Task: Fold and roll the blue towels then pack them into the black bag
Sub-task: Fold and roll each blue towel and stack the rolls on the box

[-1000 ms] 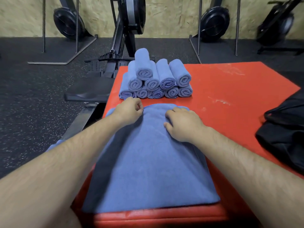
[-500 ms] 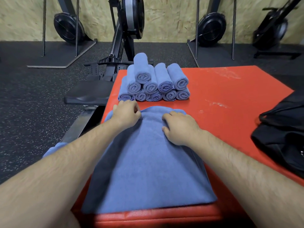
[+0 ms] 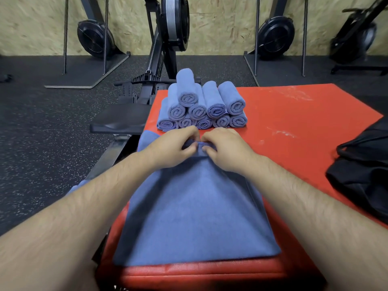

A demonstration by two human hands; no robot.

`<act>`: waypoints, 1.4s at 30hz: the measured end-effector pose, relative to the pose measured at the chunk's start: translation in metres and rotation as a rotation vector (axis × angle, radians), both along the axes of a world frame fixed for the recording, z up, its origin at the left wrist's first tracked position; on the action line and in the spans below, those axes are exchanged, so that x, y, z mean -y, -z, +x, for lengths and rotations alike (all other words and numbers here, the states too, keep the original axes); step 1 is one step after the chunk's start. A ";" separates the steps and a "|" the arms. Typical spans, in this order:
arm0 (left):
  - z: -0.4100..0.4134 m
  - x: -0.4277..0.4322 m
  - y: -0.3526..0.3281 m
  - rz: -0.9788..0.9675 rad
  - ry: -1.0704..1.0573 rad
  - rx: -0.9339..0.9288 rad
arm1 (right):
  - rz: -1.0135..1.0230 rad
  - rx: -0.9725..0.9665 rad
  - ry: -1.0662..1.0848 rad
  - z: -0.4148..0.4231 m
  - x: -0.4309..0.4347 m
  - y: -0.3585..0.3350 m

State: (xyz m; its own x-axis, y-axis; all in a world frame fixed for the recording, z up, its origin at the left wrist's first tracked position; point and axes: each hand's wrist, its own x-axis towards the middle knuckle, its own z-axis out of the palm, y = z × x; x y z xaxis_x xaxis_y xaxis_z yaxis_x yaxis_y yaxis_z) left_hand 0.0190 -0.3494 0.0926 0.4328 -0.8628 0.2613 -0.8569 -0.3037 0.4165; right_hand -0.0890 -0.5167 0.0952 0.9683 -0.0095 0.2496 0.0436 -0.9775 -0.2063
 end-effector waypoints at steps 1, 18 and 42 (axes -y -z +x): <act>0.001 -0.003 0.000 0.049 -0.013 0.047 | -0.024 0.015 -0.002 -0.002 0.003 -0.002; 0.042 -0.050 -0.004 -0.001 -0.282 0.065 | 0.011 -0.015 0.172 -0.020 0.050 0.008; 0.064 -0.058 0.012 0.122 -0.470 -0.342 | 0.446 -0.443 0.222 -0.034 0.094 0.006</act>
